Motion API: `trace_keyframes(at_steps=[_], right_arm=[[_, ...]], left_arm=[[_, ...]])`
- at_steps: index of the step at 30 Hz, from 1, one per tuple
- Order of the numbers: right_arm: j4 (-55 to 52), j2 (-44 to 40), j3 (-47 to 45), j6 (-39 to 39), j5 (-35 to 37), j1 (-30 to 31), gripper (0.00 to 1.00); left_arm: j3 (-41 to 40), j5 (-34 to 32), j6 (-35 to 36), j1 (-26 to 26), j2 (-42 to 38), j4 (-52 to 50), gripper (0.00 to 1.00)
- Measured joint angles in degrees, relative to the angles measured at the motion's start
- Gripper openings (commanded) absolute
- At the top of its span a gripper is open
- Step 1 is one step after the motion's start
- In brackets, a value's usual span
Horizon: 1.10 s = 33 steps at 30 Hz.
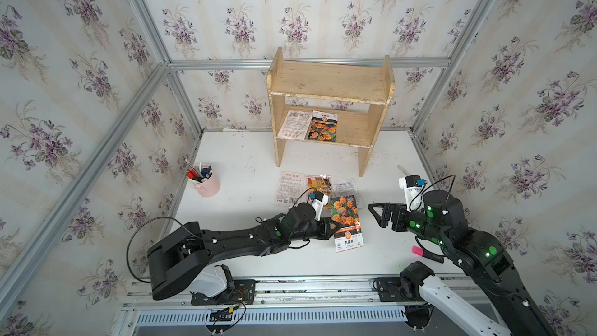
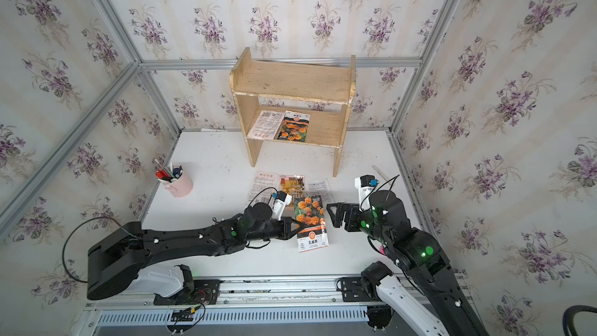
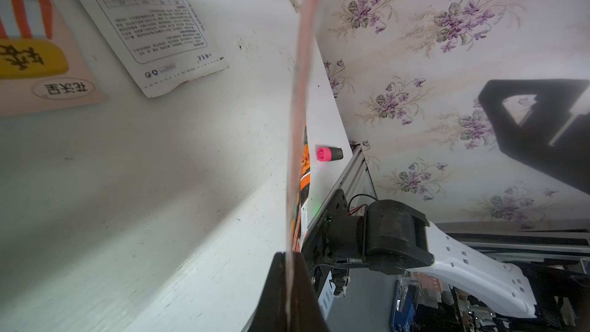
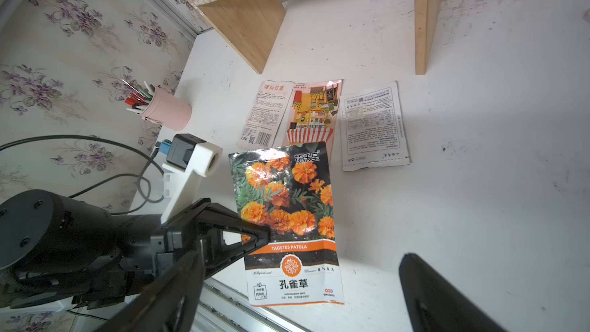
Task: Take the seed bag off the shelf
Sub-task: Place the seed packet at the center of the board.
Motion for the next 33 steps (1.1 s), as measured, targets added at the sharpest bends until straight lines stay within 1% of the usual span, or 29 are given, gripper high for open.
trace_keyframes(at_steps=[4,9,13,17,23,31,33], right_arm=[[-0.81,0.13,-0.26,-0.13,1.07,-0.02,1.0],[-1.01,0.26,-0.66,-0.15,1.29,-0.02,1.0],[-0.98,0.26,-1.27,-0.17,1.29,-0.02,1.0],[-0.96,0.22,-1.38,-0.37,1.27,-0.02,1.0],[-0.92,0.26,-1.95,-0.81,1.27,-0.02,1.0],[-0.48,0.02,-3.52,-0.96,0.96,-0.02,1.0],[-0.35,-0.13,-3.91,-0.96,0.83,-0.02,1.0]], left_arm=[[2.19,-2.01,-2.27,-2.29,5.38,1.97,0.0],[4.68,-2.34,-5.51,-3.69,13.25,4.7,0.0],[6.32,-1.55,-7.87,-4.24,18.38,7.41,0.0],[9.11,0.42,-9.35,-4.39,22.45,7.58,0.0],[12.63,3.15,-11.04,-5.22,25.77,6.49,0.0],[15.37,3.5,-13.22,-5.92,26.27,-0.96,0.0],[16.06,3.43,-13.6,-5.92,26.88,-2.8,0.03]])
